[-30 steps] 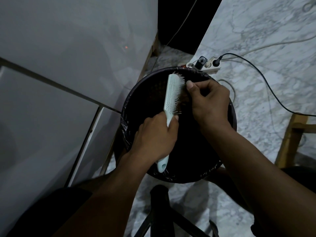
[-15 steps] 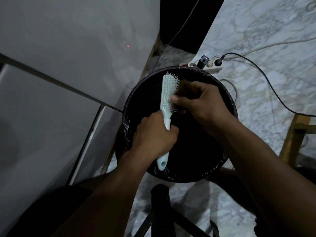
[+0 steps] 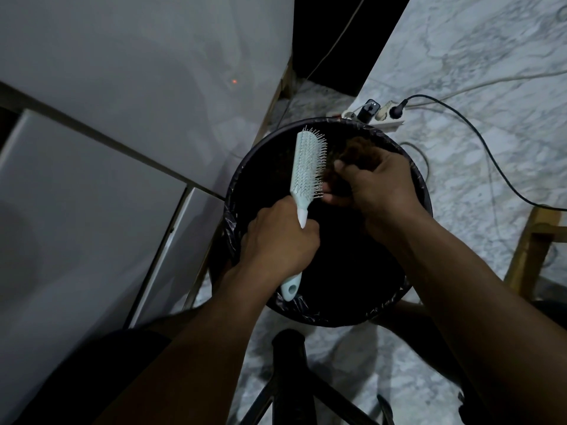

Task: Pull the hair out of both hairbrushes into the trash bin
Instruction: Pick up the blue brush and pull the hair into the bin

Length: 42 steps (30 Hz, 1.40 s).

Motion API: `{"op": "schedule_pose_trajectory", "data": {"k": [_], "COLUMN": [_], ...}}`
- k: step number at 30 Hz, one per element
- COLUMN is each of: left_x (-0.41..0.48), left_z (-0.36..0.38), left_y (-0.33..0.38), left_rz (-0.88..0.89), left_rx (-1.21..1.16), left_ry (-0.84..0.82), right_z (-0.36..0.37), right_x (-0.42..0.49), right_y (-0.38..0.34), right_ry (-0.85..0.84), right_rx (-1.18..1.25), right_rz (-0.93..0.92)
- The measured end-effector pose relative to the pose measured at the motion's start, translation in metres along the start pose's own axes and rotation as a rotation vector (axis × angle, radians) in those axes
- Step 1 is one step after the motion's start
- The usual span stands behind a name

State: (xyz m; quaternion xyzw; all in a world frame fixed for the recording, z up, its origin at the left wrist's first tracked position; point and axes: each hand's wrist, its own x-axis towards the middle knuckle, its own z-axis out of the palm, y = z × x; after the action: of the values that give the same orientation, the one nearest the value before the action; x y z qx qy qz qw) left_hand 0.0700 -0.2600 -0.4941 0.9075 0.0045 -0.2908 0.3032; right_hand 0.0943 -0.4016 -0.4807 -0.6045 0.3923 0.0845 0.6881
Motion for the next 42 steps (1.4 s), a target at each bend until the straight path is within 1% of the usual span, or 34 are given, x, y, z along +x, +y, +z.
{"op": "schedule_pose_trajectory", "data": {"k": [5, 9, 12, 14, 16, 19, 22, 24, 25, 27, 29, 30, 32, 34, 36, 38, 42], "left_x": [-0.002, -0.003, -0.003, -0.004, -0.003, -0.002, -0.002, -0.003, -0.003, -0.003, -0.004, -0.004, -0.004, -0.003, -0.003, -0.004, -0.004], "left_z": [0.0, -0.001, -0.001, -0.001, -0.001, -0.003, -0.004, -0.005, -0.005, -0.005, -0.005, -0.004, -0.005, -0.004, -0.004, -0.003, -0.002], "left_y": [-0.002, -0.002, -0.004, -0.005, -0.004, -0.003, -0.001, 0.001, 0.002, 0.003, 0.005, 0.005, 0.005, 0.005, 0.006, 0.007, 0.008], "left_rz": [-0.009, -0.011, -0.039, -0.052, -0.068, -0.08, -0.066, -0.048, -0.036, -0.013, 0.0, 0.001, 0.0, 0.006, 0.026, 0.046, 0.073], "left_rx": [0.073, 0.112, 0.146, 0.146, 0.123, 0.084, 0.057, 0.041, 0.036, 0.03, 0.023, 0.02, 0.013, 0.007, -0.015, -0.058, -0.124], "left_ry": [-0.027, -0.022, -0.041, -0.043, -0.027, 0.014, 0.03, 0.035, 0.035, 0.032, 0.022, 0.017, 0.018, 0.013, -0.022, -0.061, -0.093], "right_z": [-0.004, -0.006, -0.009, -0.014, -0.018, -0.02, -0.021, -0.023, -0.022, -0.021, -0.02, -0.019, -0.018, -0.016, -0.013, -0.012, -0.014], "right_x": [0.002, 0.0, 0.0, 0.002, 0.004, 0.006, 0.009, 0.01, 0.009, 0.006, 0.005, 0.006, 0.004, 0.005, 0.005, 0.005, 0.007], "right_y": [-0.004, -0.005, -0.012, -0.018, -0.02, -0.012, -0.001, 0.001, -0.001, -0.004, -0.005, -0.005, -0.007, -0.007, -0.006, -0.002, 0.001], "right_ry": [0.055, 0.041, 0.081, 0.116, 0.117, 0.045, -0.024, -0.022, -0.021, -0.027, -0.057, -0.07, -0.073, -0.08, -0.141, -0.162, -0.078], "right_rx": [-0.019, -0.077, -0.057, -0.03, -0.059, -0.241, -0.529, -0.737, -0.796, -0.829, -0.803, -0.741, -0.547, -0.356, -0.229, -0.172, -0.201], "right_rz": [-0.047, -0.077, -0.107, -0.123, -0.114, -0.043, 0.032, 0.019, 0.007, -0.004, -0.034, -0.053, -0.07, -0.045, -0.025, -0.044, -0.143]}}
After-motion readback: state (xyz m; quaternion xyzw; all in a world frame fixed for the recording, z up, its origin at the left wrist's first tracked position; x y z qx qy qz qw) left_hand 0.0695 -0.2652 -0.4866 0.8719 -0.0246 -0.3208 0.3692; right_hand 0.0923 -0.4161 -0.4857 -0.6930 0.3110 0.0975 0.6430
